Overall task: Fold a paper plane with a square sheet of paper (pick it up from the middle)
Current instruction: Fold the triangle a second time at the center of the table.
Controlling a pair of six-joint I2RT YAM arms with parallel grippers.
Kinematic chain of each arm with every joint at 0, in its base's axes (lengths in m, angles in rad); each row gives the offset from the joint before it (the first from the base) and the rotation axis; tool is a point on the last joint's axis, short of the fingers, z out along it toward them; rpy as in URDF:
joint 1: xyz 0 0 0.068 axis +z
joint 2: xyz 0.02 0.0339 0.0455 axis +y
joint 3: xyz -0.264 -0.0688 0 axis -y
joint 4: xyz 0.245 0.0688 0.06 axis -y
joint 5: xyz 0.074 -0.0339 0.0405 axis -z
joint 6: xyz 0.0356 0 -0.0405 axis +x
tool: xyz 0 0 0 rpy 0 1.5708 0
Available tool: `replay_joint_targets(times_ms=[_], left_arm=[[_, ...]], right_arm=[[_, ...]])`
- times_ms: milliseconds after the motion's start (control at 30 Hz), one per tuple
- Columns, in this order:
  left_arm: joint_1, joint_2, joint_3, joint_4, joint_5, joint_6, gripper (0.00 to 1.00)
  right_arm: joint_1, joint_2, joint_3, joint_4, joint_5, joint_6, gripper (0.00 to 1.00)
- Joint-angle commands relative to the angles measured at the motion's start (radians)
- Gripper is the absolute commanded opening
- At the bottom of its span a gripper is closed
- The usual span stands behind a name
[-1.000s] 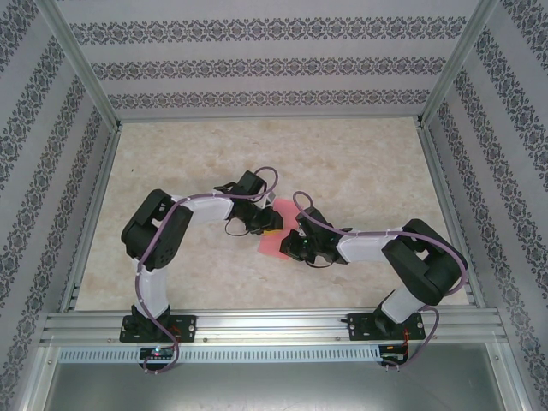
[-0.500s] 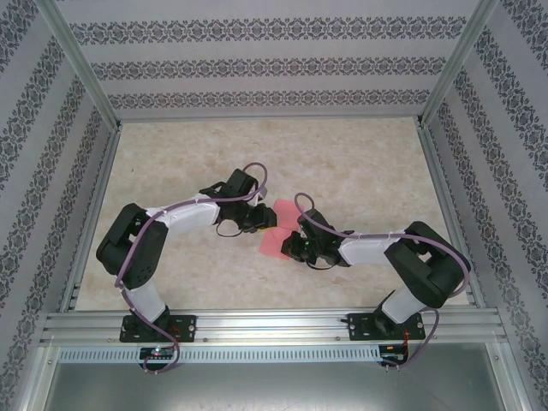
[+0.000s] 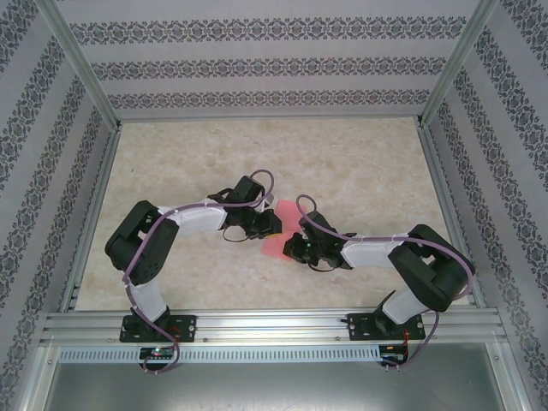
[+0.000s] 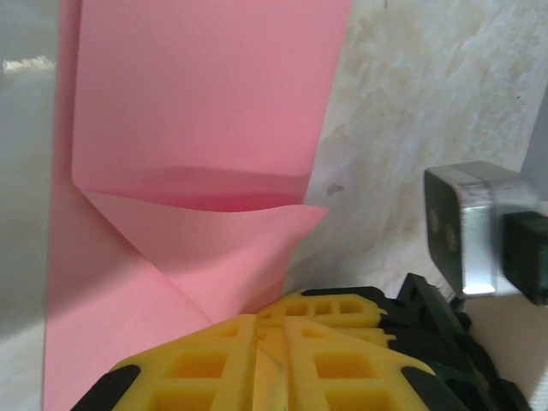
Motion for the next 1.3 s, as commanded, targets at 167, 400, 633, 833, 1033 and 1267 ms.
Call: replay_joint_targets(times_ms=[167, 400, 633, 833, 1033, 1267], left_arm=[[-0.029, 0.084, 0.011, 0.077, 0.007, -0.031, 0.17], [-0.033, 0.108, 0.017, 0.1, 0.02, -0.03, 0.17], [-0.027, 0.125, 0.04, 0.011, -0.142, -0.004, 0.16], [0.0, 0.125, 0.051, 0.001, -0.194, -0.007, 0.15], [0.035, 0.127, 0.048, -0.006, -0.218, -0.002, 0.14], [0.082, 0.141, 0.072, -0.023, -0.199, 0.021, 0.16]], right_arm=[[0.005, 0.025, -0.037, -0.096, 0.061, -0.003, 0.1], [0.003, 0.021, -0.05, -0.092, 0.069, 0.005, 0.1], [0.005, 0.023, -0.052, -0.114, 0.073, 0.006, 0.08], [0.004, 0.025, -0.053, -0.137, 0.081, 0.006, 0.05], [0.004, 0.026, -0.047, -0.144, 0.083, 0.006, 0.04], [0.004, 0.031, -0.044, -0.151, 0.08, 0.006, 0.04]])
